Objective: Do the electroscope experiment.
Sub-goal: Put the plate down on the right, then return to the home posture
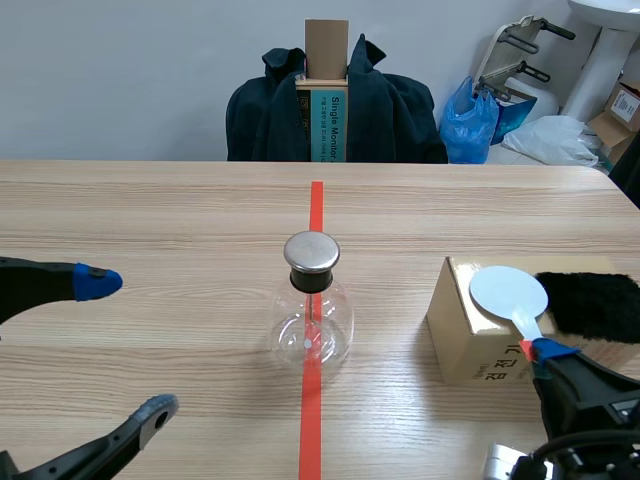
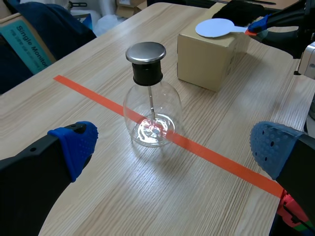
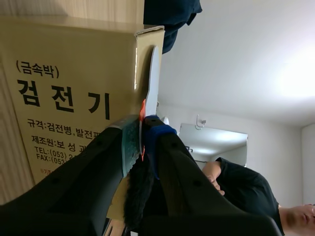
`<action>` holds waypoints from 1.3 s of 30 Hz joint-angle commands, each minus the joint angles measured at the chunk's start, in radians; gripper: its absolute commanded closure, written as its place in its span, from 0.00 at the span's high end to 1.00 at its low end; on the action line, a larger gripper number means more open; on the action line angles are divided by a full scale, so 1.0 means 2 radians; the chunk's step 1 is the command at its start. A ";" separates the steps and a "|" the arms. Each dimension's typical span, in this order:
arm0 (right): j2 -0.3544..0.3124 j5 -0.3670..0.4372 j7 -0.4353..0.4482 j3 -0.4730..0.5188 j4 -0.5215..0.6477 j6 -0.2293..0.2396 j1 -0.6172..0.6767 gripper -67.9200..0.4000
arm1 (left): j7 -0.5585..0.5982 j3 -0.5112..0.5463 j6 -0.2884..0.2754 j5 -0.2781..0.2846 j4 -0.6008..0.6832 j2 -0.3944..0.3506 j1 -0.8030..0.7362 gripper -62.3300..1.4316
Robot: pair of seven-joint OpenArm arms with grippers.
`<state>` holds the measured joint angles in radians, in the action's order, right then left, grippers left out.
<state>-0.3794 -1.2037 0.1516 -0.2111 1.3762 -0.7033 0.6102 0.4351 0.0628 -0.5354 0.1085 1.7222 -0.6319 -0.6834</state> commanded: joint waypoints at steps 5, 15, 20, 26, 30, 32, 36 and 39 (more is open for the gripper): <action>-0.004 0.003 -0.004 0.004 0.008 -0.006 -0.002 0.02 | 0.006 0.028 -0.001 0.004 0.020 0.001 -0.024 1.00; -0.004 0.015 -0.019 0.004 0.008 -0.007 0.000 0.65 | -0.016 0.032 -0.001 0.006 0.020 0.004 -0.029 1.00; -0.004 0.040 -0.013 0.003 0.008 -0.007 0.004 0.92 | -0.018 0.032 -0.003 0.005 0.020 0.013 -0.030 1.00; -0.006 0.174 0.044 0.004 0.011 -0.006 0.032 0.96 | -0.022 0.032 -0.009 0.005 0.020 0.018 -0.030 1.00; -0.012 0.304 0.067 0.004 0.036 0.029 0.069 0.96 | -0.030 0.032 -0.009 0.005 0.020 0.018 -0.030 1.00; -0.027 0.349 0.080 0.004 0.062 0.051 0.089 0.96 | -0.031 0.031 -0.009 0.005 0.020 0.018 -0.030 1.00; -0.066 0.476 0.100 0.005 0.128 0.071 0.126 0.96 | -0.033 0.031 -0.009 0.005 0.020 0.018 -0.029 1.00; -0.096 0.573 0.109 0.025 0.172 0.072 0.150 0.96 | -0.034 0.031 -0.010 0.005 0.020 0.018 -0.029 1.00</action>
<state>-0.5495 -0.0525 0.3443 -0.1963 1.7061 -0.5488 0.9104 0.3550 0.1314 -0.5533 0.1059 1.7576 -0.6014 -0.7422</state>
